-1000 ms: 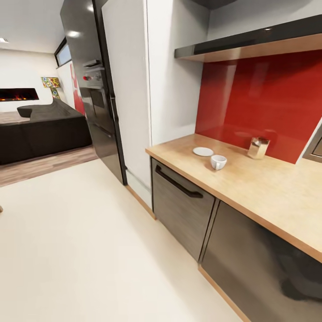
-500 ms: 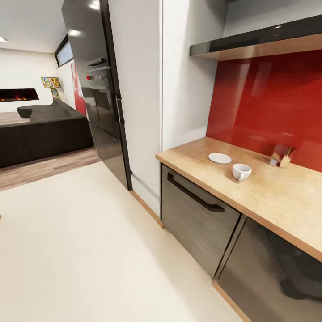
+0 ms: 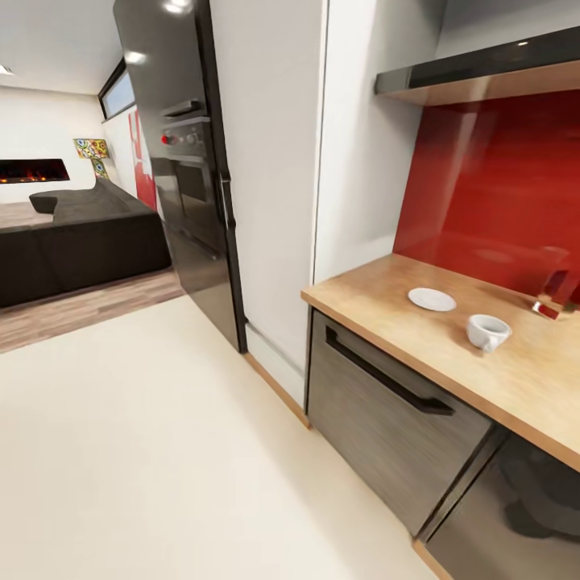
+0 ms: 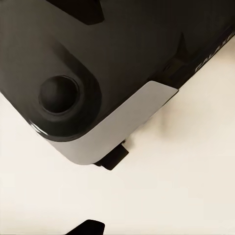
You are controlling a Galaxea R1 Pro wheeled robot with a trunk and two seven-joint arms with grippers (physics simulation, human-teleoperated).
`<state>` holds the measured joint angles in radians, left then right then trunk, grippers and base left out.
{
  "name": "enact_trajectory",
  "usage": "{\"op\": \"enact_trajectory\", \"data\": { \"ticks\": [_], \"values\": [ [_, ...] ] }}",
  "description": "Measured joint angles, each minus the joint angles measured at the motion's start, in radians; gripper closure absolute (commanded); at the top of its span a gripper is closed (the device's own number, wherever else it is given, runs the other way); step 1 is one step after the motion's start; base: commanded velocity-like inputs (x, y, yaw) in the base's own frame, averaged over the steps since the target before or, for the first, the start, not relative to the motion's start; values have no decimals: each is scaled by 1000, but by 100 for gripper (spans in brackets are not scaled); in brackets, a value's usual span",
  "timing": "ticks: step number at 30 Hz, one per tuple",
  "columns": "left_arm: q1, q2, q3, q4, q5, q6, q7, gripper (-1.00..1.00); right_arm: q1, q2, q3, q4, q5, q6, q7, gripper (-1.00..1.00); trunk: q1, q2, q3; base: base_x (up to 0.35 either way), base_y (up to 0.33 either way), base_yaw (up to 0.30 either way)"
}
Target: Set up a coffee station on the kitchen countertop: keep the coffee maker on the countertop, move the bottle of coffee from the kitchen shelf to the counter next to the coffee maker, place a paper coffee filter on top of the coffee maker, put the saucer next to the coffee maker with the coffee cup on the saucer, and place the electric kettle next to the coffee maker.
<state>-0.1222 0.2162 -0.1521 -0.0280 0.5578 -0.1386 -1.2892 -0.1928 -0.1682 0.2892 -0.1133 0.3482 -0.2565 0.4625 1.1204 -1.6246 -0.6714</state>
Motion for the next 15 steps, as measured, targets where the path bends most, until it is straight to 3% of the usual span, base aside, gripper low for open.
{"op": "enact_trajectory", "data": {
  "ticks": [9,15],
  "values": [
    [0,0,0,0,0,0,1,-100,0,0,0,0,1,0,0,-100,0,0,0,208,177,-31],
    [0,0,0,0,0,0,0,-100,0,0,-1,0,2,0,1,-100,0,0,0,32,27,-221]
  ]
}}
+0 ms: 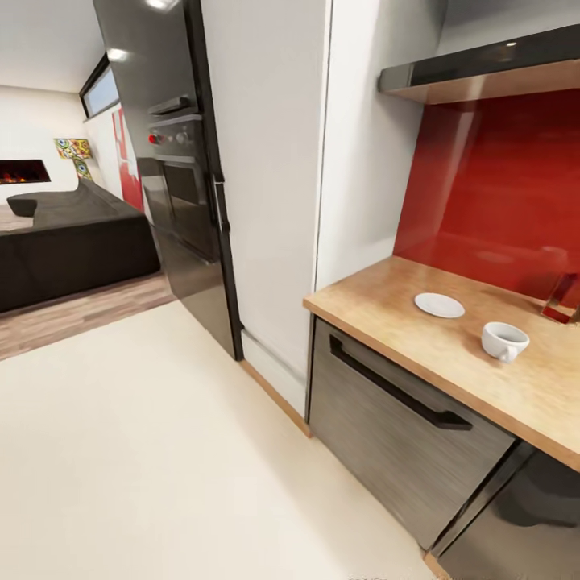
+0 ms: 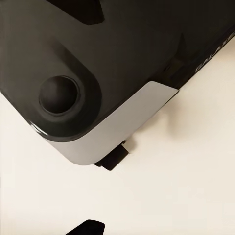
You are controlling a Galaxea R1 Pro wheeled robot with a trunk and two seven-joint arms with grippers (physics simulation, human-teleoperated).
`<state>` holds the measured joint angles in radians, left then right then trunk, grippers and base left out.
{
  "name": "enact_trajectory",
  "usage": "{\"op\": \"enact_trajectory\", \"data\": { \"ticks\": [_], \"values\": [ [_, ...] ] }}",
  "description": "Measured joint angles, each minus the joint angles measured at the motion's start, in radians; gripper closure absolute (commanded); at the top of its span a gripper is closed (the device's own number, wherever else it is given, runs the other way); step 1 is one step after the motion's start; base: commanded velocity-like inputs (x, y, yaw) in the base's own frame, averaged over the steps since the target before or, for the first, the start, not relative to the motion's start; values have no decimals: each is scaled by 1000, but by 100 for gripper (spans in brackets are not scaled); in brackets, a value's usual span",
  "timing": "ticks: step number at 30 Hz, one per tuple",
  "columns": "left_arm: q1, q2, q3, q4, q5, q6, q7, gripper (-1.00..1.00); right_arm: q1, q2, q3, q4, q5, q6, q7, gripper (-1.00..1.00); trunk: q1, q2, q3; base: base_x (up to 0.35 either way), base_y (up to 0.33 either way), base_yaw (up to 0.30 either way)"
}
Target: Set up a coffee station on the kitchen countertop: keep the coffee maker on the countertop, move the bottle of coffee from the kitchen shelf to the counter next to the coffee maker, place a paper coffee filter on top of the coffee maker, put the saucer next to the coffee maker with the coffee cup on the saucer, and place the electric kettle next to the coffee maker.
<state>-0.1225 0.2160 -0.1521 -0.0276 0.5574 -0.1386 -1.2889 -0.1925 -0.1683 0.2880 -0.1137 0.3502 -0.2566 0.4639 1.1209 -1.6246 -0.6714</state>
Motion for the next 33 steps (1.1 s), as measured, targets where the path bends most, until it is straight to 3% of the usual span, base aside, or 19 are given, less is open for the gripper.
{"op": "enact_trajectory", "data": {
  "ticks": [20,33],
  "values": [
    [0,0,1,0,0,1,1,-100,0,0,0,0,0,0,0,-100,0,0,0,2,3,-271],
    [0,0,0,0,0,0,0,-100,0,0,1,0,-1,0,-1,-100,0,0,0,151,219,-42]
  ]
}}
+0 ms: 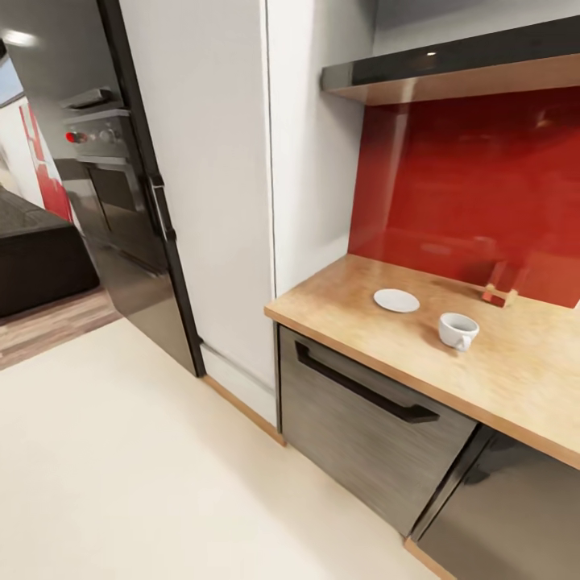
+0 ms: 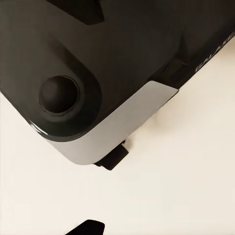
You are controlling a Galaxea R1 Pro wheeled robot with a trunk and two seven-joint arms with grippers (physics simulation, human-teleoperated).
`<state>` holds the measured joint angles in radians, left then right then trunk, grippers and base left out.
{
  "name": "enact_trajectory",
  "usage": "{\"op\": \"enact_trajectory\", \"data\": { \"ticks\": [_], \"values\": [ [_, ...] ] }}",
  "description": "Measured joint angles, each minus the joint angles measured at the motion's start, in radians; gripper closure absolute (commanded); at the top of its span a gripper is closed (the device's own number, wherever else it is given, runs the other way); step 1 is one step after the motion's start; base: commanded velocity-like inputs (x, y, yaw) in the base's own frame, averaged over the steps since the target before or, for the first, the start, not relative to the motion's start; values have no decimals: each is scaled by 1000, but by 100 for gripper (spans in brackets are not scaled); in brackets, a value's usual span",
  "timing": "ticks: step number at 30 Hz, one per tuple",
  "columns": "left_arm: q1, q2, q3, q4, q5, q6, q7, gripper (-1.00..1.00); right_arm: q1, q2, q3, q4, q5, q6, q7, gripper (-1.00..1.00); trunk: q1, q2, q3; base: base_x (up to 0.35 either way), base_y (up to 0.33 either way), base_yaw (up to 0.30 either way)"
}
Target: Set up a coffee station on the kitchen countertop: keep the coffee maker on the countertop, move the bottle of coffee from the kitchen shelf to the counter next to the coffee maker, place a paper coffee filter on top of the coffee maker, put the saucer next to the coffee maker with the coffee cup on the saucer, and place the electric kettle next to the coffee maker.
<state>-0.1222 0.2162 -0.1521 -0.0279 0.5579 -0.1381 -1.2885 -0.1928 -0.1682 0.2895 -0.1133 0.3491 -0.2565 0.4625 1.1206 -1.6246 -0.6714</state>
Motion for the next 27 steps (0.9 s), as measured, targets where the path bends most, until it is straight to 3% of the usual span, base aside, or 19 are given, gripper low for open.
{"op": "enact_trajectory", "data": {
  "ticks": [7,19,27],
  "values": [
    [0,0,0,0,0,0,0,-100,0,0,0,0,0,0,0,-100,0,0,0,171,262,-48],
    [0,0,0,0,0,0,1,-100,0,0,-1,0,1,0,2,-100,0,0,0,27,57,-244],
    [0,0,-1,0,0,1,0,-100,0,0,0,0,0,0,2,-100,0,0,0,97,259,-57]
  ]
}}
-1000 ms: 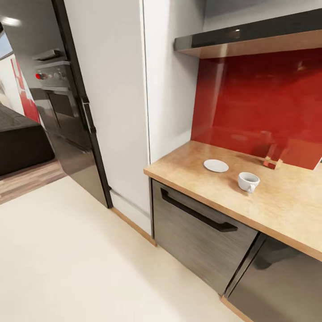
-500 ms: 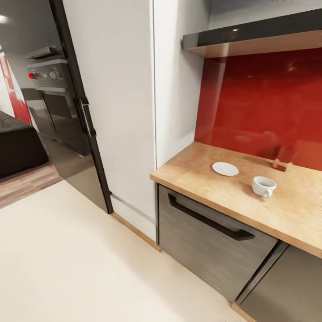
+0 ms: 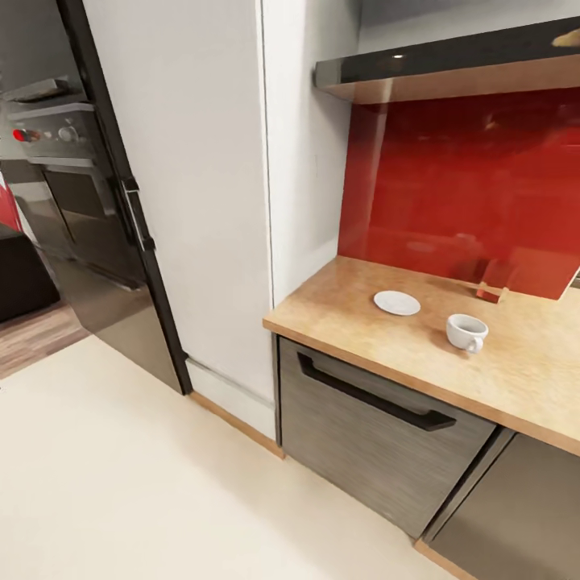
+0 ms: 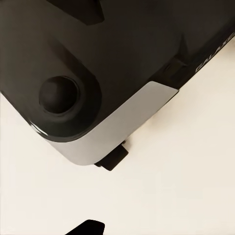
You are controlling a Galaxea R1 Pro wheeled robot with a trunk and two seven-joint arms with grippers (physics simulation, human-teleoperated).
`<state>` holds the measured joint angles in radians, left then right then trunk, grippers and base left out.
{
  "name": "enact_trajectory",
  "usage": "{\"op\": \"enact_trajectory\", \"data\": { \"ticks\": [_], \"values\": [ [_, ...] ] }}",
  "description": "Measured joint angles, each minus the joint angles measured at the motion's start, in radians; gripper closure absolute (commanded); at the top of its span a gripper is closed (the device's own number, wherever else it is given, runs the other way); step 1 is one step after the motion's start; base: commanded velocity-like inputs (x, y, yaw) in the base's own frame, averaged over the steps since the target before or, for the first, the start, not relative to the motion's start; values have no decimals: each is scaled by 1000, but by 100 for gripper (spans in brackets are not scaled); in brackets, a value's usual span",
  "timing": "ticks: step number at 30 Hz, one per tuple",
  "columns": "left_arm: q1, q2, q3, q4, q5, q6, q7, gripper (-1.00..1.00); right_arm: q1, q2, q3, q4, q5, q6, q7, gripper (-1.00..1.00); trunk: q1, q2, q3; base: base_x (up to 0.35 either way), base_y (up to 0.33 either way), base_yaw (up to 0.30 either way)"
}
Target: Set up a coffee station on the kitchen countertop: keep the coffee maker on the countertop, move the bottle of coffee from the kitchen shelf to the counter next to the coffee maker, place a paper coffee filter on top of the coffee maker, put the saucer next to the coffee maker with the coffee cup on the saucer, and place the electric kettle next to the coffee maker.
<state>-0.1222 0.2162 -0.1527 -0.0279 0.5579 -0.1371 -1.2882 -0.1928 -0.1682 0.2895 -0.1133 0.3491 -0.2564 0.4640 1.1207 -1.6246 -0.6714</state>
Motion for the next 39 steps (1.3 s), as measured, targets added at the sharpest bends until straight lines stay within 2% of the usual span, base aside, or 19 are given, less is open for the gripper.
{"op": "enact_trajectory", "data": {
  "ticks": [8,26,39],
  "values": [
    [0,0,0,0,0,0,0,-100,0,0,-1,0,1,0,0,-100,0,0,0,70,173,-191],
    [0,0,1,0,0,0,0,-100,0,0,-2,0,1,1,2,-100,0,0,6,3,8,-274],
    [0,0,0,0,0,0,0,-100,0,0,0,0,1,1,3,-100,0,0,7,49,151,-126]
  ]
}}
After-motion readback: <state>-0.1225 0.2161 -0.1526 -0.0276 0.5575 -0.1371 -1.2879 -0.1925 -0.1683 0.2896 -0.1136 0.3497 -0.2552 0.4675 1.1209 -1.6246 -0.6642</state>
